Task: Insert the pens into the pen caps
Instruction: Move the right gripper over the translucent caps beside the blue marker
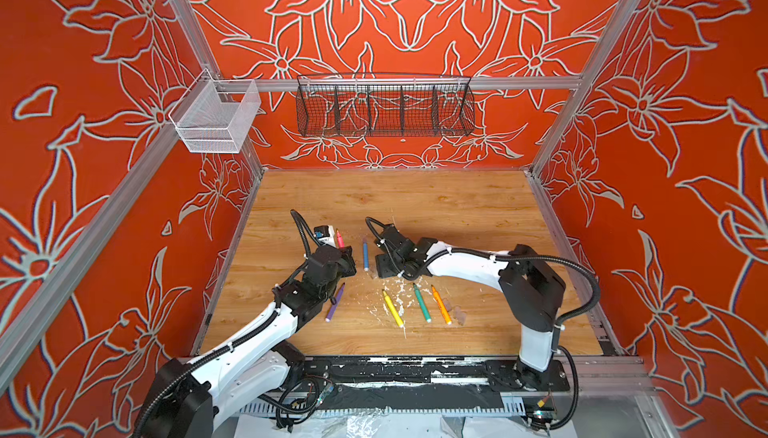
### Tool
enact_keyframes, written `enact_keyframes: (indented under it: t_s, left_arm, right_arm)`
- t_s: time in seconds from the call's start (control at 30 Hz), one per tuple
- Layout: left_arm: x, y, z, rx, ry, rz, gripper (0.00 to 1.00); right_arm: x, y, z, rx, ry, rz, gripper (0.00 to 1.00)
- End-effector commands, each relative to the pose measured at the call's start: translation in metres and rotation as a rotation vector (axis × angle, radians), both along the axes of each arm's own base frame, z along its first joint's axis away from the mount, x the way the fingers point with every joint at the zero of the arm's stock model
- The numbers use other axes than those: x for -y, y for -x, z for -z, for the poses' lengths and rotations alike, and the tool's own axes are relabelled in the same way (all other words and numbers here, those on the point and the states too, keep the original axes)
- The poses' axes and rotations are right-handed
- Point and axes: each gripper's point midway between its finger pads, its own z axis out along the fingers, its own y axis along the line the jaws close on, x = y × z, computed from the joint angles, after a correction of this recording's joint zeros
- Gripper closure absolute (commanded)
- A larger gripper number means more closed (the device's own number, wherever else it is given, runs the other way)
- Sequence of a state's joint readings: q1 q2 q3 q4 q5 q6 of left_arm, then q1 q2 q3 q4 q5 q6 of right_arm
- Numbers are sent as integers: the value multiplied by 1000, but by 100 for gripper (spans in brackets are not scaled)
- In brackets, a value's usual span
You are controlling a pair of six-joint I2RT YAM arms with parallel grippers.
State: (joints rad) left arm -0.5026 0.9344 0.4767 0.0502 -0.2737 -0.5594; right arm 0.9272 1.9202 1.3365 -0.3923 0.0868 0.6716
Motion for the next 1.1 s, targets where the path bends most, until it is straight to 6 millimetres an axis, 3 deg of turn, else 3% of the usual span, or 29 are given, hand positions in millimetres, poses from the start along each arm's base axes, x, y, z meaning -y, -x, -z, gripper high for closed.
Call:
enact_keyframes:
  t_s: [0.0,0.23,0.7,1.07]
  left_arm:
    - [-6,-2,-8,11,25,-43,100]
    - [-11,-1,-7,-2,34,-63,100]
    - [-20,-1,-6,-4,36,-98,100]
    - [-27,-1,-7,2,37,-119,100]
  right_arm:
    - [2,-1,5,-4,74,-16,33]
    - [-6,-7,9,-13,100,-38,33]
    - [-17,2,29,-71,149,-83,29]
    - [-3,8,40,-103,217,-60,31]
